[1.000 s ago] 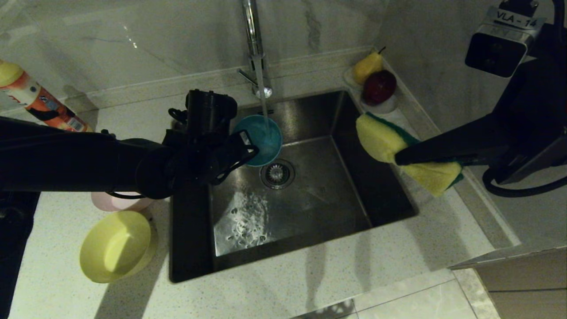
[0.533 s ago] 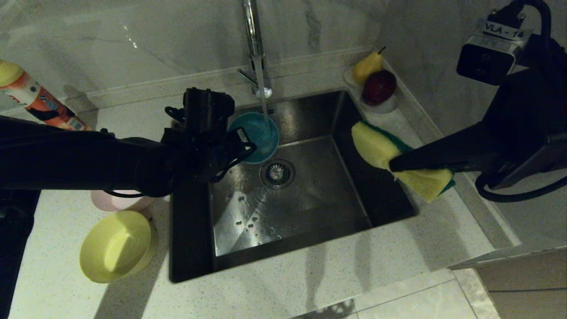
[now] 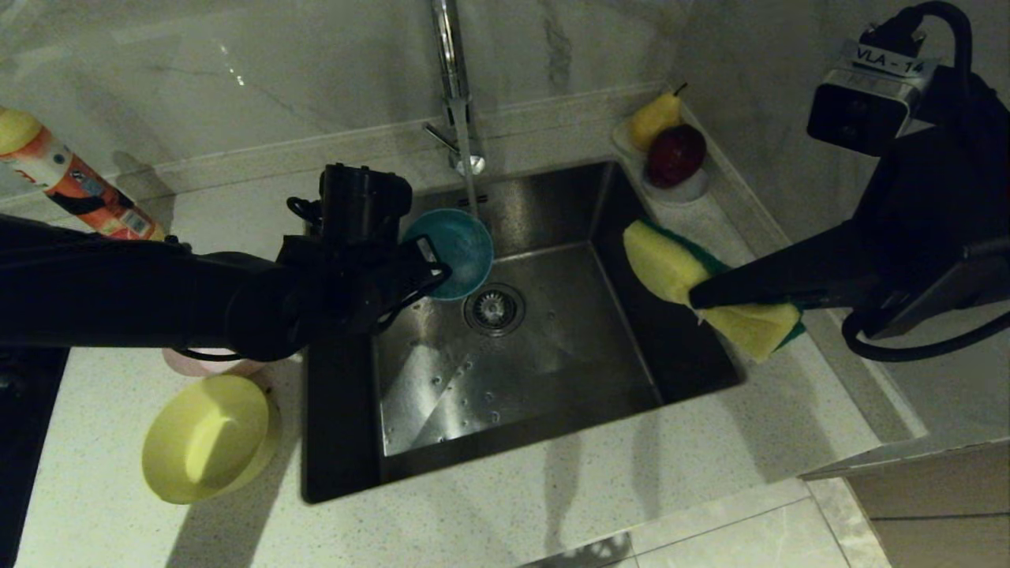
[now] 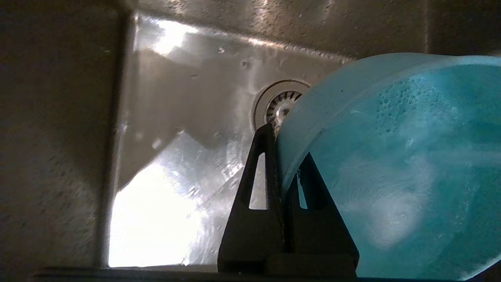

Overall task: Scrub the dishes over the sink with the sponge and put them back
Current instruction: Rinse the bowl

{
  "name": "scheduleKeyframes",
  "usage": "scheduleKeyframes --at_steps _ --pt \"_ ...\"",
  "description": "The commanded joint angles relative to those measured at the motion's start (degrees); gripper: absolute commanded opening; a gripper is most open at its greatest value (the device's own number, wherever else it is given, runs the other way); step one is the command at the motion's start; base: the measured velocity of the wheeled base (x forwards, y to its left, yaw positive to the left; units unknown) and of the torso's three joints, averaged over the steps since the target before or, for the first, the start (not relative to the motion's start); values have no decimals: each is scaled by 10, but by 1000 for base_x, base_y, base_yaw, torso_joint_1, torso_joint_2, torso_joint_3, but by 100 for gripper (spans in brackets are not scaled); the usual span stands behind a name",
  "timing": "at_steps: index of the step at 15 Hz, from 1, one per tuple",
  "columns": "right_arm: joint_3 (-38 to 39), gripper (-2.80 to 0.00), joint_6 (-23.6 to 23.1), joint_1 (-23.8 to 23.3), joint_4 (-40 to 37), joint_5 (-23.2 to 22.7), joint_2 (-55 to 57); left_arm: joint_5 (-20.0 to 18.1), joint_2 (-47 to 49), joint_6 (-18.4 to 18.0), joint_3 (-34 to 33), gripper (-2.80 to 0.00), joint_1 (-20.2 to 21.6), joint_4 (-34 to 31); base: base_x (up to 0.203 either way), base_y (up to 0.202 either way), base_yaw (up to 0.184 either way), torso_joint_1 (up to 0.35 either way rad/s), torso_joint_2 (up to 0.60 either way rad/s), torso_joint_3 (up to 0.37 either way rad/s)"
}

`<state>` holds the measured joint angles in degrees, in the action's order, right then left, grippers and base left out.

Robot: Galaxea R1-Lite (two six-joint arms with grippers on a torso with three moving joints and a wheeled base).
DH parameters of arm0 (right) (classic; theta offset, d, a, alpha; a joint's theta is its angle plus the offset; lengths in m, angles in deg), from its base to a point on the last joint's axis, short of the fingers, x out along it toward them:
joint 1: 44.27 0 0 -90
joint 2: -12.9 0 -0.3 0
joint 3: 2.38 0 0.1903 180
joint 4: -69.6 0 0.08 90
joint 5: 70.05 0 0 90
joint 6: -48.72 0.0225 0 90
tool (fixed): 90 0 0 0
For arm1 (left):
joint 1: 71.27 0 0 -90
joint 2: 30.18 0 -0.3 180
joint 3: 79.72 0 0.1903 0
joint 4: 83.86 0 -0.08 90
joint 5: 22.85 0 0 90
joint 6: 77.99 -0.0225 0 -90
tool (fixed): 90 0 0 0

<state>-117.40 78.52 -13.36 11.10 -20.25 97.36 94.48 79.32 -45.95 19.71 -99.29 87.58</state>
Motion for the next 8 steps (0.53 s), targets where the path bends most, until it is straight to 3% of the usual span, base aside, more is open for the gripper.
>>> scheduleKeyframes --at_steps 1,6,8 --pt "0 -280 2 0 -3 -2 1 7 -18 -6 -26 -280 0 1 0 0 0 0 0 0" --pt "1 -280 3 1 -3 -3 6 15 -39 -22 -72 -280 0 5 0 0 0 0 0 0" --pt "0 -280 3 2 -3 -3 7 20 -46 -31 -89 -280 0 40 0 0 0 0 0 0"
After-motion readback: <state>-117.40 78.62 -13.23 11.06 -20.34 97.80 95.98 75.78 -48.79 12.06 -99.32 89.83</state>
